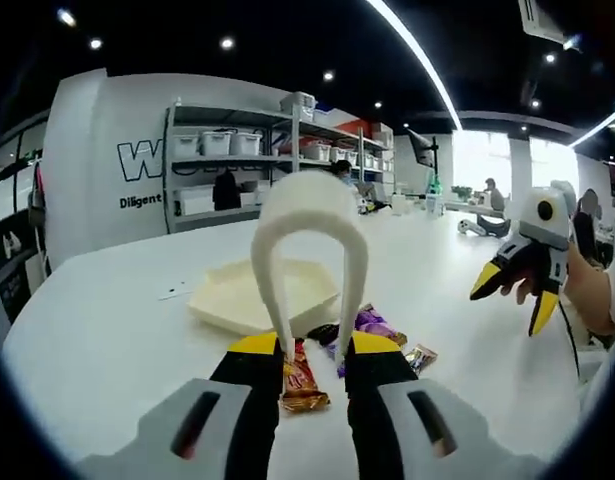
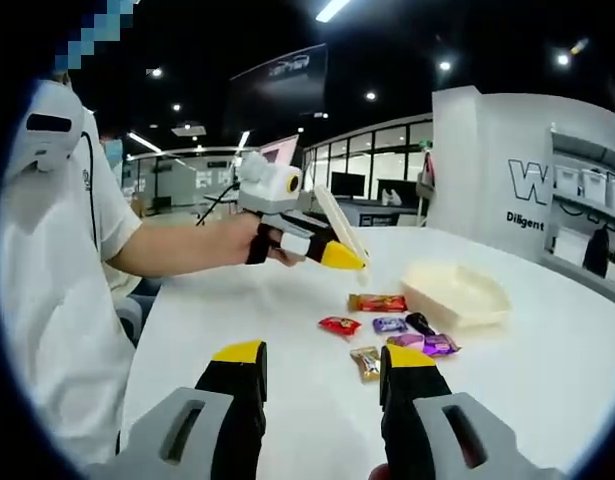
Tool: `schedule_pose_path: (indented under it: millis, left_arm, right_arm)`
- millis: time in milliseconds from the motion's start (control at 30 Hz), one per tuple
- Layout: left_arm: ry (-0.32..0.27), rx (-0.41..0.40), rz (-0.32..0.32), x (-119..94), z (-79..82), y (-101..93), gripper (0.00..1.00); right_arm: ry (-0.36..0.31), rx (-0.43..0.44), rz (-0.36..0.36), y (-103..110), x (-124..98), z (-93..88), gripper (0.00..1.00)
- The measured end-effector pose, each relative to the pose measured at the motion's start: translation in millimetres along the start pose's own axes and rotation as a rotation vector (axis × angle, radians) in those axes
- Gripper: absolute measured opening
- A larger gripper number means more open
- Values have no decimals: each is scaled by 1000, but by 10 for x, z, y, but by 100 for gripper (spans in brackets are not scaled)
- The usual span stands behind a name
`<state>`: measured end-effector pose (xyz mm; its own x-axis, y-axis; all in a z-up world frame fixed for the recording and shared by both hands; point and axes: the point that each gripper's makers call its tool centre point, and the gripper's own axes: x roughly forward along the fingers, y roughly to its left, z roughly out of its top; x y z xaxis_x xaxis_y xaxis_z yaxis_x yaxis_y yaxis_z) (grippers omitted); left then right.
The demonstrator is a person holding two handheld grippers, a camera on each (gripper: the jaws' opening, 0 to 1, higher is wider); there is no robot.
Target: Place the target food into the container with the food tongs after gripping and lifting it, then release it inside without dropping or visibly crushing the food.
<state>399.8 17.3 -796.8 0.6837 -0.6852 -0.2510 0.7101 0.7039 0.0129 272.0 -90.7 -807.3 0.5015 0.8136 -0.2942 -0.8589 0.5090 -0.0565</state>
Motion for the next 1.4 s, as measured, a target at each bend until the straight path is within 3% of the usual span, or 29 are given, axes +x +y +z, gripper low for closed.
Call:
schedule_pose_path:
  millis: [700,1400]
  left_arm:
    - [93,-38,57,189,-213,122,23]
    - [122,-71,65,265,-309,163,23]
  right_arm:
    - [11,2,-1,50,23,-26,40]
    - [18,7,5,62,28,-62,40]
